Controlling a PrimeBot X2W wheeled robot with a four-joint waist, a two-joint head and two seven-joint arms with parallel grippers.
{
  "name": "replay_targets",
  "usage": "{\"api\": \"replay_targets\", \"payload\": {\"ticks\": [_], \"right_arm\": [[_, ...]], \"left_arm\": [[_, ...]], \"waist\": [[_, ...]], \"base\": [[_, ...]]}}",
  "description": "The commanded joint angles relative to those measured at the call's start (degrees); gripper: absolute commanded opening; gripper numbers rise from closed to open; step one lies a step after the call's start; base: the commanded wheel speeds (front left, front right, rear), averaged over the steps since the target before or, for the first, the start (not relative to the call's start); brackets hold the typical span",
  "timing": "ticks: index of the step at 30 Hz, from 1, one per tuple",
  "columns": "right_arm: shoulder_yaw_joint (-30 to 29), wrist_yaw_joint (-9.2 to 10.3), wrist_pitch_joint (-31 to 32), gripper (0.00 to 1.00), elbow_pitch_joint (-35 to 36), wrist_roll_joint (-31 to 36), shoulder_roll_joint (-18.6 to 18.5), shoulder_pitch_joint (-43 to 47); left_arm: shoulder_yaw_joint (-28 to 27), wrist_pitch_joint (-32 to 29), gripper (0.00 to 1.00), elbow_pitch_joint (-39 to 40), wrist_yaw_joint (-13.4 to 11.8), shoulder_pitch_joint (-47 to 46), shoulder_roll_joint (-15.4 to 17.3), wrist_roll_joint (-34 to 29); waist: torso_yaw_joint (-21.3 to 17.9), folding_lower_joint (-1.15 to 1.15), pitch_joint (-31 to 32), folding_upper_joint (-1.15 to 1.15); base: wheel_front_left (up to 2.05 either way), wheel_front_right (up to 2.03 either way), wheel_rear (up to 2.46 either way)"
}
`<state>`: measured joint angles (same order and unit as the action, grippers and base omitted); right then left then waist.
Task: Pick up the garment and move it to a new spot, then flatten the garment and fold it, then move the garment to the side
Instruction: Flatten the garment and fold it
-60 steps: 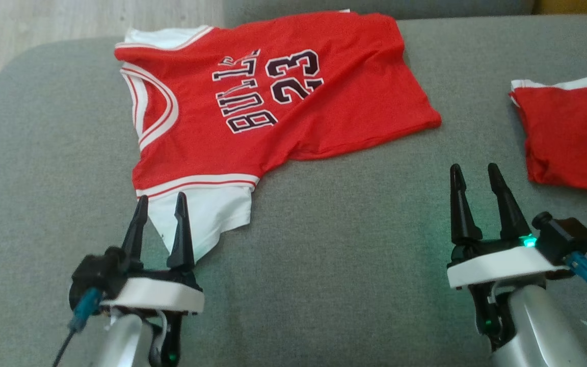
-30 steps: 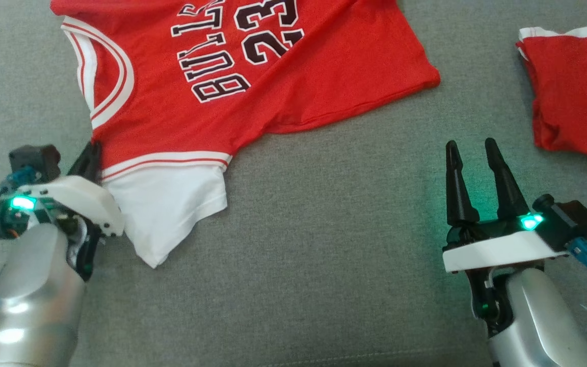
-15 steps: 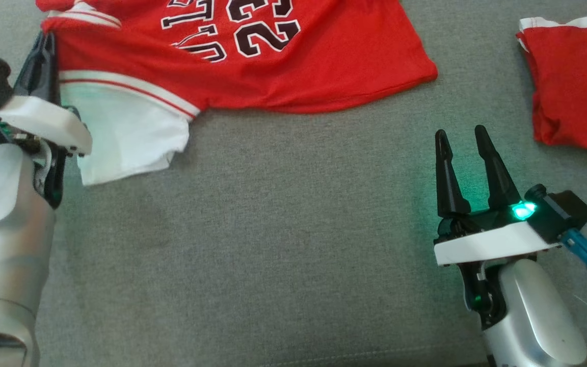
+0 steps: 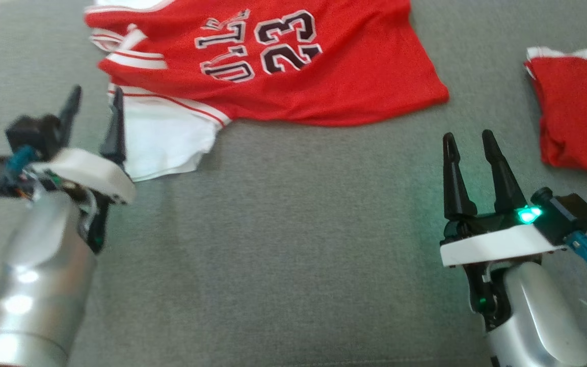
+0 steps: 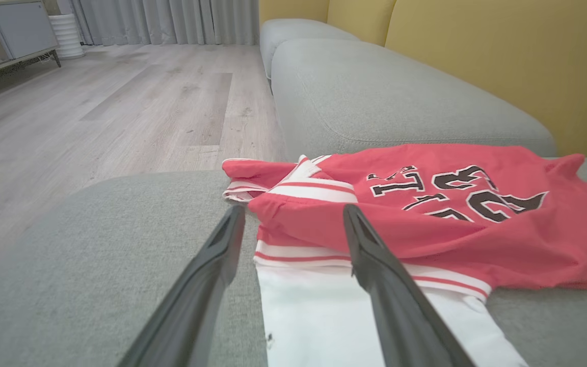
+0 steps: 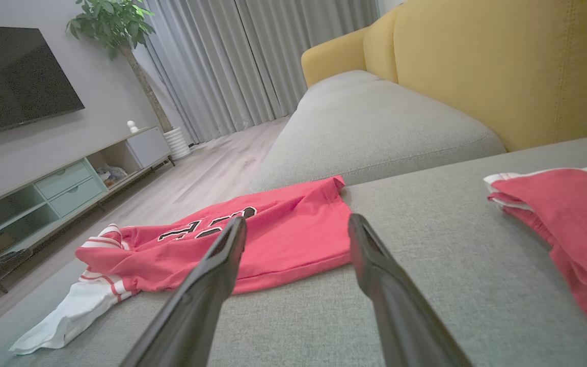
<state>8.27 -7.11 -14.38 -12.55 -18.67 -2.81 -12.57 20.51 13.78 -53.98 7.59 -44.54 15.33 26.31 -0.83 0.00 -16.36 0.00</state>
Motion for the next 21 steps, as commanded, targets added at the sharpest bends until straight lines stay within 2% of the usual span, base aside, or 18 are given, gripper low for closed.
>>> {"api": "replay_targets", "payload": {"ticks": [1, 4, 13, 17, 21], "right_arm": [[0.72, -0.37, -0.62, 1.0, 1.32, -0.28, -0.07, -0.13], [-0.27, -0.37, -0.62, 1.0, 0.81, -0.39, -0.07, 0.53], [-1.14, -0.37, -0.62, 1.0, -0.6, -0.34, -0.07, 2.23], [-0.84, -0.37, -0.62, 1.0, -0.7, -0.41, -0.07, 2.3], [-0.08, -0.37, -0.62, 1.0, -0.55, -0.23, -0.07, 2.08]], "left_arm": [[-1.6, 0.94, 1.0, 2.75, -0.11, 0.39, 1.51, 0.62], [-2.18, 1.15, 1.0, 6.72, -0.95, 4.33, -0.14, 0.76], [-4.59, 1.2, 1.0, 24.39, -6.01, 20.34, -5.3, -0.25], [-4.67, 1.21, 1.0, 28.02, -7.06, 24.37, -5.9, -0.29], [-4.8, 0.46, 1.0, 28.87, -7.44, 24.84, -4.93, -0.26]], "waist": [[2.23, 0.0, 2.4, 0.0], [4.18, 0.0, 4.44, 0.0], [8.19, 0.0, 7.8, 0.0], [8.45, 0.0, 7.7, 0.0], [7.62, 0.0, 6.72, 0.0]], "base": [[0.0, 0.0, 0.0], [0.0, 0.0, 0.0], [0.0, 0.0, 0.0], [0.0, 0.0, 0.0], [0.0, 0.0, 0.0]]}}
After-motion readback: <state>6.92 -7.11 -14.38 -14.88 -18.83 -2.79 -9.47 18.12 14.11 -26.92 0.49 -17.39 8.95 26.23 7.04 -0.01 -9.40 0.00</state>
